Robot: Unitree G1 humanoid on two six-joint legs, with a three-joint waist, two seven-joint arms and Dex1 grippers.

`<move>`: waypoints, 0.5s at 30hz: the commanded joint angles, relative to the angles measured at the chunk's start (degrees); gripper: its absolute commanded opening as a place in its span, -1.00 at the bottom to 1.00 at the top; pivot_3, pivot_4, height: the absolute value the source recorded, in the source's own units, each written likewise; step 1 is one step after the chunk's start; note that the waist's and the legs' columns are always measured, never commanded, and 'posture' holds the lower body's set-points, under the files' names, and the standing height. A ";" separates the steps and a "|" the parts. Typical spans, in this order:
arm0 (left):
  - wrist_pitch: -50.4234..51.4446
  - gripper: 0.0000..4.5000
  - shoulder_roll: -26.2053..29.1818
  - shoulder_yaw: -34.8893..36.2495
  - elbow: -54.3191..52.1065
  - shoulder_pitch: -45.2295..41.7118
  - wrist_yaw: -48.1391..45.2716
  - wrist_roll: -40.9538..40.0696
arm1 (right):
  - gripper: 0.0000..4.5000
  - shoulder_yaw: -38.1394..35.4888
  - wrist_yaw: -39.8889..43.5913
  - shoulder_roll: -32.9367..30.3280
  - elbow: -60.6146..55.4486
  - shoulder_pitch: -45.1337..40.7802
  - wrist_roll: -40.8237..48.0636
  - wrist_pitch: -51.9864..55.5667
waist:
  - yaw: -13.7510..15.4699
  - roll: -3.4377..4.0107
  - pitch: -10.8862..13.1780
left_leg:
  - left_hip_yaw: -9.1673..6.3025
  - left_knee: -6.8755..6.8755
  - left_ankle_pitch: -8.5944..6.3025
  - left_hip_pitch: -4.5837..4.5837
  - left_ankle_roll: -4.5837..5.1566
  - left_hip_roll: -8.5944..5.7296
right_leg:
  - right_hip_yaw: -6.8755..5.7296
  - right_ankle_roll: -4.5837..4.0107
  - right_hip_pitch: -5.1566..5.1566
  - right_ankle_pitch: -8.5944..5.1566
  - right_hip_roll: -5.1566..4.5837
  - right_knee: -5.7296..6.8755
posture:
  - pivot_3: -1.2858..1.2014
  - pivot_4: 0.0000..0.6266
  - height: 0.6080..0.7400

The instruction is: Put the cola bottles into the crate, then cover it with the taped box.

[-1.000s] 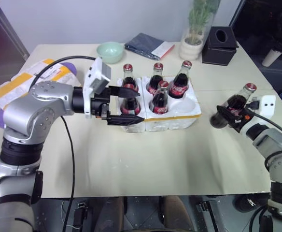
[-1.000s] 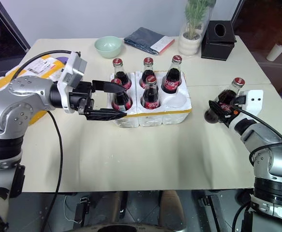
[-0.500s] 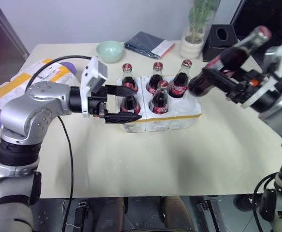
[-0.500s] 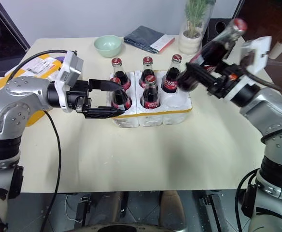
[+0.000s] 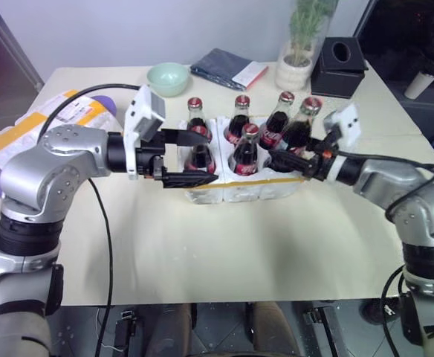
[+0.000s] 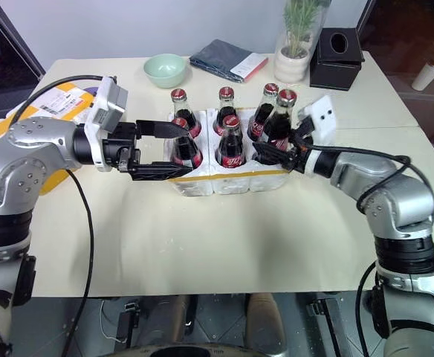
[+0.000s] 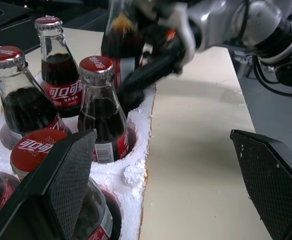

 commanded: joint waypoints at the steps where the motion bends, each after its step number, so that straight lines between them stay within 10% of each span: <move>1: -1.56 1.00 0.49 1.66 -0.97 -0.43 0.13 -0.11 | 0.25 0.34 1.02 0.88 2.71 -3.02 -2.27 -1.17 | -0.11 0.00 0.00 | 0.00 0.00 0.00 0.00 0.00 0.00 | 0.00 0.00 -0.01 0.00 0.00 0.00 | 0.03 -0.52 1.00; 3: -1.82 1.00 0.62 1.54 -0.84 -0.47 0.13 0.06 | 0.25 1.20 1.22 1.04 5.08 -3.47 -3.93 -0.69 | -0.19 -0.02 -0.01 | 0.00 0.01 0.00 0.01 0.00 0.00 | 0.01 0.00 0.01 0.01 0.00 0.00 | 0.03 -0.52 1.00; 7: -2.23 1.00 1.25 1.36 -1.12 0.00 0.09 0.63 | 1.00 1.62 2.85 0.41 6.05 -3.35 -5.01 -0.07 | -0.15 -0.11 -0.06 | 0.00 0.14 0.00 0.11 0.00 0.00 | 0.01 -0.01 0.18 0.00 0.01 0.00 | 0.03 -0.52 1.00; 15: -3.57 1.00 6.66 6.27 -3.03 7.81 4.68 4.43 | 1.00 -10.40 7.12 -7.60 -8.68 -5.66 9.18 12.47 | 0.22 -0.09 -0.04 | -0.03 0.06 0.01 -0.04 -0.01 0.00 | 0.01 -0.01 -0.03 0.01 0.01 0.03 | 0.03 -0.52 1.00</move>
